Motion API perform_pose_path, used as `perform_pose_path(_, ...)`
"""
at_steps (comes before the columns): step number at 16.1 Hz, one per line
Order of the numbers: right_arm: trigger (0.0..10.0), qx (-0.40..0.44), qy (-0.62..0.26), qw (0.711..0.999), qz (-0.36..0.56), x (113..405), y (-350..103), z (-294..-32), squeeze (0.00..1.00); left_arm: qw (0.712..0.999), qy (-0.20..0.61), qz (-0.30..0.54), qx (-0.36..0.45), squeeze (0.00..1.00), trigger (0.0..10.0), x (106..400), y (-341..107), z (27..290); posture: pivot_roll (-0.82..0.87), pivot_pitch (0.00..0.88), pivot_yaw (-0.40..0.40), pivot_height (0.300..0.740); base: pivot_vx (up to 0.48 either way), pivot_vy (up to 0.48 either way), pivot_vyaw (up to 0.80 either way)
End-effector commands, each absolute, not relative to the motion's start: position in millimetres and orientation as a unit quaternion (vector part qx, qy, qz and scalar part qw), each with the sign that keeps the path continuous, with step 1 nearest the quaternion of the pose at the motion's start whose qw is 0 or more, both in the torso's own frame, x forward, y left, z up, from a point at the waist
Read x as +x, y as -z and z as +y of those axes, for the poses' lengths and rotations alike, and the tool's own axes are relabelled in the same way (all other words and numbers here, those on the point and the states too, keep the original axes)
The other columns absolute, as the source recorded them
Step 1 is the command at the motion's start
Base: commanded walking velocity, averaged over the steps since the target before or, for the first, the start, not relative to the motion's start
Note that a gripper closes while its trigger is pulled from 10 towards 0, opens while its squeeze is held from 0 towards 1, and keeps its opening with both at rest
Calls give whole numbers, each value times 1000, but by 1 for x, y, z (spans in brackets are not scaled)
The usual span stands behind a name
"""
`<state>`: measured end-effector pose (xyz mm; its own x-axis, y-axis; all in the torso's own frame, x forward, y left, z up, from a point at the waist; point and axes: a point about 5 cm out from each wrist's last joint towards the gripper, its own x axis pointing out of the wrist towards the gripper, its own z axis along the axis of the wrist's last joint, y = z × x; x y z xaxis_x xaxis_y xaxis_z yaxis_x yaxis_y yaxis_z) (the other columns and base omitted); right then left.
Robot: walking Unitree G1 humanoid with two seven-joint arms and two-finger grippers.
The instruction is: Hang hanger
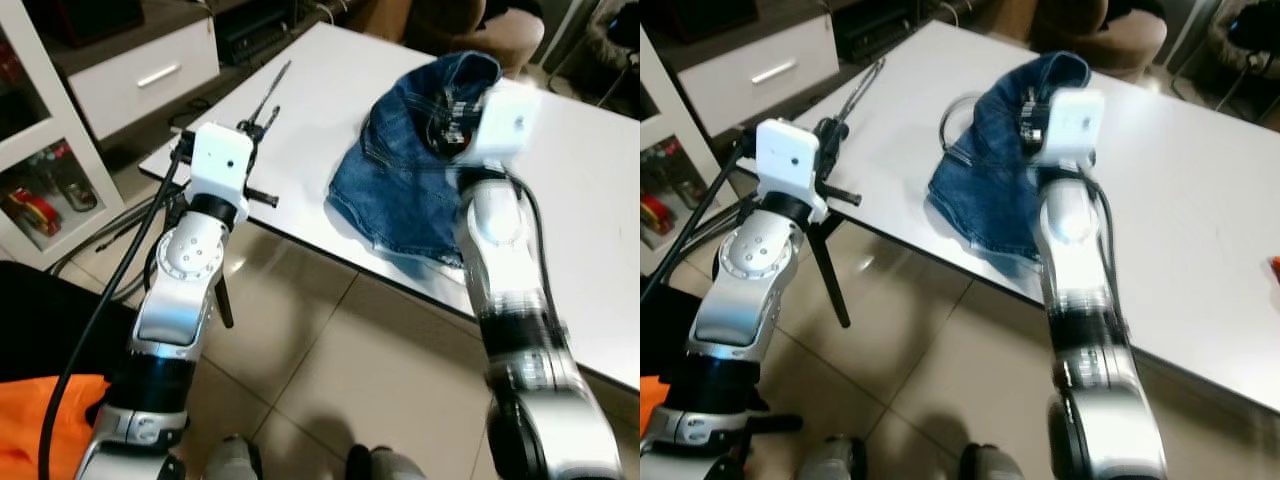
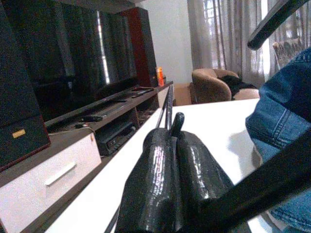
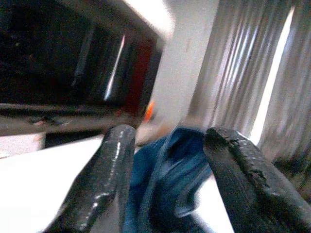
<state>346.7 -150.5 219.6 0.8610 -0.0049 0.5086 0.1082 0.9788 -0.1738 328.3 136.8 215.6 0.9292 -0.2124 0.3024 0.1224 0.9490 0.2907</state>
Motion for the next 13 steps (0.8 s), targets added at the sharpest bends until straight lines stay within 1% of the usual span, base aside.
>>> perform_pose_path(1,10000,-150,36,946,-284,332,-210,-152,0,972,89,-173,131,0,10000,325,-217,134,-16,128,-75,740,0,0,0)
perform_pose_path(3,10000,-181,47,942,-278,324,-199,-152,0,973,109,-172,109,0,10000,324,-213,126,-25,126,-67,740,0,0,0)
perform_pose_path(5,10000,-179,71,942,-274,325,-198,-153,0,975,121,-165,82,0,10000,325,-208,121,-34,124,-63,740,0,0,0)
perform_pose_path(7,10000,-163,94,945,-268,325,-197,-158,0,979,114,-156,61,0,10000,326,-203,123,-40,120,-60,740,0,0,0)
perform_pose_path(9,10000,-104,140,953,-248,323,-193,-168,0,982,107,-150,42,0,10000,330,-201,126,-41,115,-63,740,0,0,0)
perform_pose_path(11,10000,-68,129,960,-237,324,-193,-162,0,981,105,-153,46,0,10000,332,-202,126,-46,113,-62,740,-300,0,0)
perform_pose_path(13,10000,-16,141,970,-198,329,-183,-165,0,981,107,-152,48,0,10000,334,-201,125,-51,110,-60,740,-300,0,0)
